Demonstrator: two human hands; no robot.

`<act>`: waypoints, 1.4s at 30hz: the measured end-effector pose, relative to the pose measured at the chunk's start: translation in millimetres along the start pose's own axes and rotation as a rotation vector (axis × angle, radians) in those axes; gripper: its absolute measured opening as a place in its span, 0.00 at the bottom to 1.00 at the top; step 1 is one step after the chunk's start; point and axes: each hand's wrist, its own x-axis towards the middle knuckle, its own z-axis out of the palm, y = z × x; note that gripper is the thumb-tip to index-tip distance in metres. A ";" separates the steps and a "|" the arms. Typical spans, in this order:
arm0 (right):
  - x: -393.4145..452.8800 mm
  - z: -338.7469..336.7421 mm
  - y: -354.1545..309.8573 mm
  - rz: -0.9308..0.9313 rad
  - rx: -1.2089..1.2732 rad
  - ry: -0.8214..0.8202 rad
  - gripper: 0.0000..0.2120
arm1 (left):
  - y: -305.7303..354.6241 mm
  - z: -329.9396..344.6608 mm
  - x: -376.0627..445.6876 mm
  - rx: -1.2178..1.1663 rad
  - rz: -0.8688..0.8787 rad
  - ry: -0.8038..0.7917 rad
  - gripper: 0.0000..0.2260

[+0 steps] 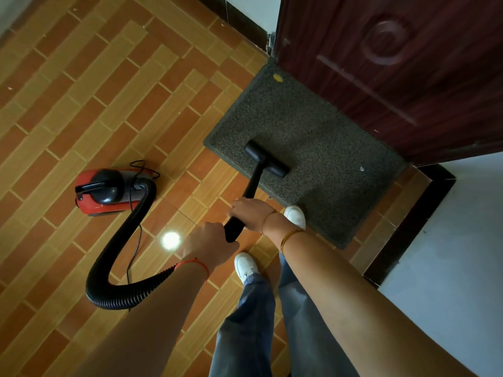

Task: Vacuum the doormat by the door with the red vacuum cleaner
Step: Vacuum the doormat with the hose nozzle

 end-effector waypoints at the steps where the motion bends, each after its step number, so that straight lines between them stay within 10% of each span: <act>1: 0.7 -3.2 7.0 -0.002 -0.018 -0.004 0.16 | 5.9 -2.8 3.3 -0.009 0.003 0.001 0.09; 27: 16.3 -176.8 260.0 -0.015 -0.154 -0.048 0.10 | 211.7 -145.3 154.6 -0.300 -0.016 0.025 0.08; 42: 16.9 -191.8 251.1 -0.060 -0.156 -0.043 0.10 | 209.5 -157.6 148.4 -0.255 -0.050 0.022 0.08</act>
